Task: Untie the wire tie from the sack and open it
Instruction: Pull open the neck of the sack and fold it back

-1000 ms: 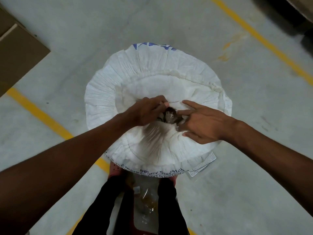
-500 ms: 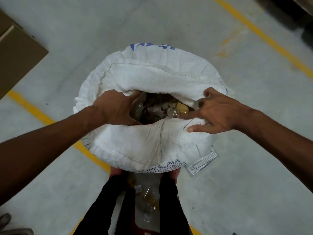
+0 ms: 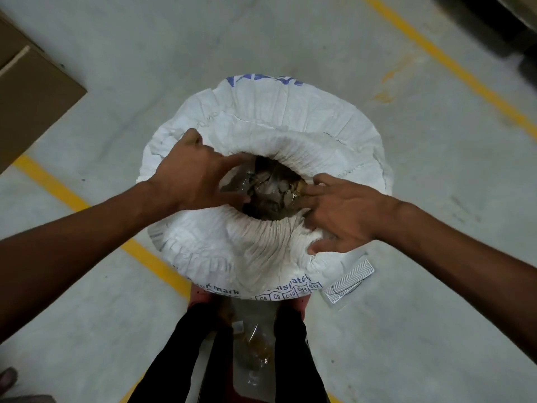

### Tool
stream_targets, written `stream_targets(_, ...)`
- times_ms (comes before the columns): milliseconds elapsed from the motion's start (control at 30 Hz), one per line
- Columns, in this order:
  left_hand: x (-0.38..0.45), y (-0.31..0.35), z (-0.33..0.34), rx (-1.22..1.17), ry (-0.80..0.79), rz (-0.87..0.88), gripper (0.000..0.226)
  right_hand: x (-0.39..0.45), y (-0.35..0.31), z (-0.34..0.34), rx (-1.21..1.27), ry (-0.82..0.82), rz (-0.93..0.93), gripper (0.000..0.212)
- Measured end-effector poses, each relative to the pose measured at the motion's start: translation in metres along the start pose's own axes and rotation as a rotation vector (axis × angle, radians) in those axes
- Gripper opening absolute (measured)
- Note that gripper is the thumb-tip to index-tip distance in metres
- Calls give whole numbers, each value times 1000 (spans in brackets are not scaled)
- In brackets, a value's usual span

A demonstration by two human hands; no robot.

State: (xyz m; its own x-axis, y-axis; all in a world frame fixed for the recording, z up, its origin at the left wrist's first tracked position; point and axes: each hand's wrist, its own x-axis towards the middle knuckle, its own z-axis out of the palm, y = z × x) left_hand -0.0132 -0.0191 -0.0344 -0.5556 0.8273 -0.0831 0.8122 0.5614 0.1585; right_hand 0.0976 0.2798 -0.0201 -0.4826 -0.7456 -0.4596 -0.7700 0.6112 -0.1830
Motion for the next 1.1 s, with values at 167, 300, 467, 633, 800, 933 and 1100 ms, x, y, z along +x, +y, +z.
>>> stream_targets(167, 19, 16, 19, -635, -240, -32, 46, 16, -14, 3, 336, 94, 42, 47)
stream_targets(300, 48, 10, 26, -652, -242, -159, 86, 23, -23, 2, 479, 50, 74, 45)
stream_targets(467, 76, 4, 2, -306, -73, -130, 71, 22, -35, -2, 503, -54, 50, 39)
stream_targets(633, 66, 22, 7, -267, -7, -183, 58, 28, -37, -17, 657, -1, 144, 45)
stream_targets(800, 18, 47, 41, -501, -5, -309, 34, 45, -9, -28, 761, 434, 401, 19)
stream_targets(933, -19, 44, 58, -481, 44, -435, 63, 57, 18, -21, 637, 329, 547, 39)
stream_targets(1100, -36, 16, 45, -168, 53, -479, 107, 44, 34, -19, 475, 179, 598, 73)
